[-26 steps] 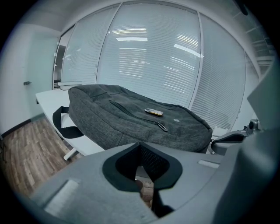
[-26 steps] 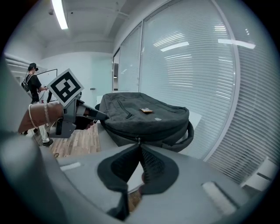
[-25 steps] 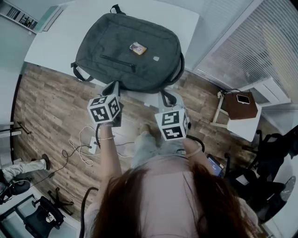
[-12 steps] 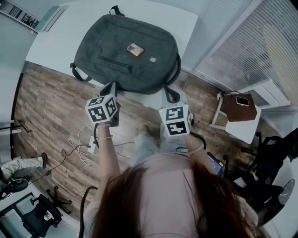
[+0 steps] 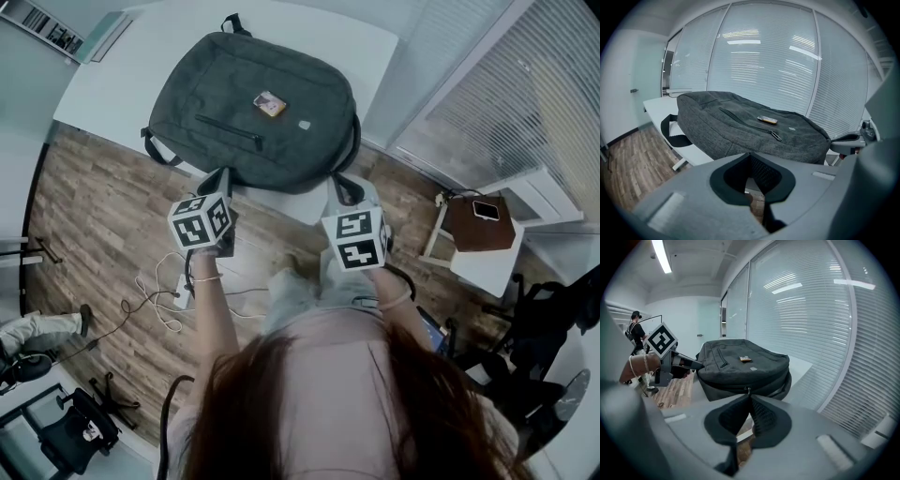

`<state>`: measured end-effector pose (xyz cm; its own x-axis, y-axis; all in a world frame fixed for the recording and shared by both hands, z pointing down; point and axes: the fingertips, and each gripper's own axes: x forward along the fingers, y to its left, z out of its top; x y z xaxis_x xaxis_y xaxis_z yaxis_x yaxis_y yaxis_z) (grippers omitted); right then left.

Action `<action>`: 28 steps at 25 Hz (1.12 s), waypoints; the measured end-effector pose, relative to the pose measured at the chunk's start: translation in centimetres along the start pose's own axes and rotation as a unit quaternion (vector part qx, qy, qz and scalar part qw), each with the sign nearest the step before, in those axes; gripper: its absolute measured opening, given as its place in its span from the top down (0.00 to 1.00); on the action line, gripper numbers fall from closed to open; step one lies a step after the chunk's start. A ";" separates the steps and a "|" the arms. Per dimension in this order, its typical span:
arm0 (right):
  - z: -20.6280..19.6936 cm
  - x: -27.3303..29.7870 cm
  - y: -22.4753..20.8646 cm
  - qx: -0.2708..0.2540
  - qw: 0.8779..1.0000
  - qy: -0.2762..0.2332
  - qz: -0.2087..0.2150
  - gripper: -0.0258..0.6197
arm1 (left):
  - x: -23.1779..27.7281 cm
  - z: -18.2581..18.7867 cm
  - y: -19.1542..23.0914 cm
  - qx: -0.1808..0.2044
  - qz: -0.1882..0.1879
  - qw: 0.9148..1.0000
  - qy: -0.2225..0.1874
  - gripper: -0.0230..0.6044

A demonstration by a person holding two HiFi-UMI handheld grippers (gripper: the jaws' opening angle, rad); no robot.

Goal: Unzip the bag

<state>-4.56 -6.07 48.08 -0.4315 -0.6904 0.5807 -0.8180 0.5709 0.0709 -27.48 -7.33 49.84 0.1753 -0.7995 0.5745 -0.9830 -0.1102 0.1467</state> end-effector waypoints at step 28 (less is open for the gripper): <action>0.3 0.2 -0.2 -0.049 0.994 -0.002 0.098 0.94 | -3.0 2.4 -4.9 0.015 0.017 0.997 -0.068 0.88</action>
<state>-4.63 -6.44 47.92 -0.5807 -0.5633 0.5878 -0.6771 0.7350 0.0355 -23.34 -5.84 45.47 0.1355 -0.8756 0.4637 -0.9898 -0.0984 0.1033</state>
